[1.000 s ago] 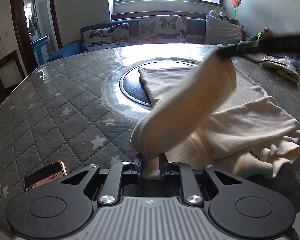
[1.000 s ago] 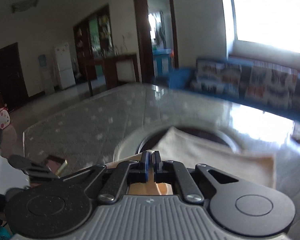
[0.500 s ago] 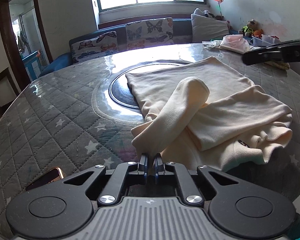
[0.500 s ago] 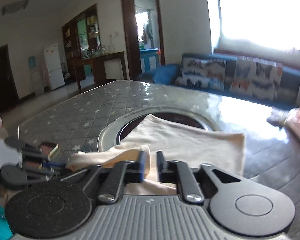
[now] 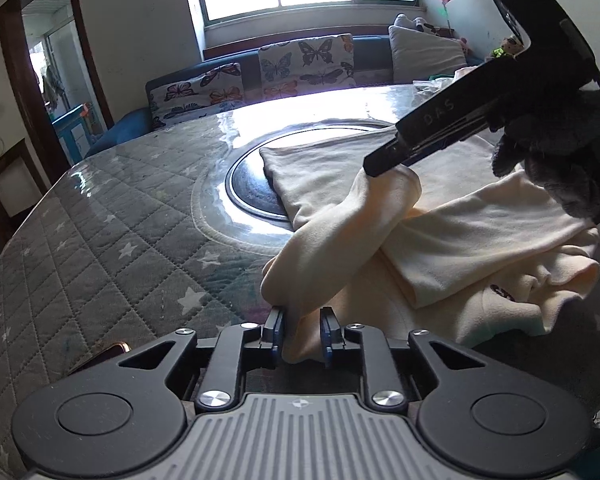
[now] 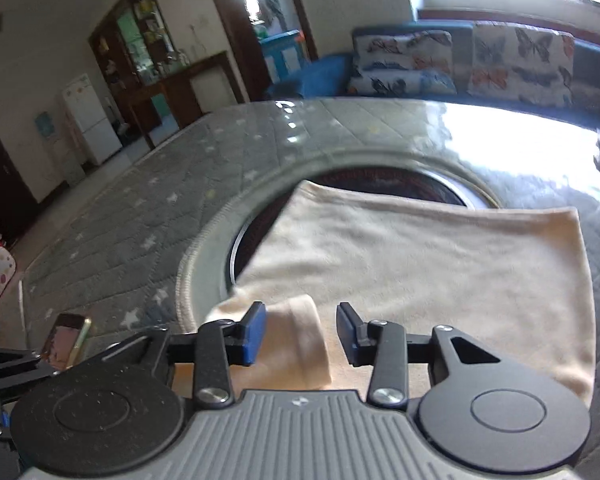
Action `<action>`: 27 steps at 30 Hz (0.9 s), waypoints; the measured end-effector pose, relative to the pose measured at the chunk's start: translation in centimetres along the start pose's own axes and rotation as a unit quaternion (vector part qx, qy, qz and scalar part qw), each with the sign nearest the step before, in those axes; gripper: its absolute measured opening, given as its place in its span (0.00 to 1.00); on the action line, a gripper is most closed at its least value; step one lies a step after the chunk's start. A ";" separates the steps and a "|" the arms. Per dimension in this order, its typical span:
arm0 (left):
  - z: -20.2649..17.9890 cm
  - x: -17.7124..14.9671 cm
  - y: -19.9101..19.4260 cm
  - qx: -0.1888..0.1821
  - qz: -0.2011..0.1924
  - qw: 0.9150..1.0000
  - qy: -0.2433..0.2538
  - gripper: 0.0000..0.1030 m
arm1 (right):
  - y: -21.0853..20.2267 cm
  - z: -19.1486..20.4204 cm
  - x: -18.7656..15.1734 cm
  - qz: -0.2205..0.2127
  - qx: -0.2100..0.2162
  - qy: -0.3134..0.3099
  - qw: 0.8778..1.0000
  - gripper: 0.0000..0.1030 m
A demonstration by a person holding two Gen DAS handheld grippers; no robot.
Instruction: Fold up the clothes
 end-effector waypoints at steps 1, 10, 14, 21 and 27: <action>0.0 0.0 0.0 -0.001 0.000 1.000 -0.002 0.20 | 0.1 0.1 -0.1 0.002 0.006 0.000 1.000 0.26; 0.1 -0.1 -0.3 -0.003 -0.005 1.000 -0.007 0.09 | -3.6 2.2 2.2 -0.083 0.003 -0.044 0.996 0.02; 0.4 -0.1 -0.8 -0.001 -0.012 1.000 -0.008 0.06 | -7.3 2.8 3.8 -0.148 -0.006 -0.058 0.987 0.01; -0.3 -0.4 -1.0 -0.007 -0.011 1.000 0.004 0.06 | -5.7 2.1 3.5 -0.095 -0.001 -0.041 0.995 0.18; 0.1 -0.2 -0.7 -0.003 -0.009 1.000 0.003 0.09 | -0.6 2.1 2.9 -0.024 -0.004 -0.040 0.999 0.33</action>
Point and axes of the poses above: each gripper's, at about its wrist camera, not at the fingertips, and y roughly the way its jaws point, z to its left, x to its top, the point moved 10 cm from there along y, roughly the way its jaws point, and after that the axes turned 5 degrees about z, right-handed, at the moved point
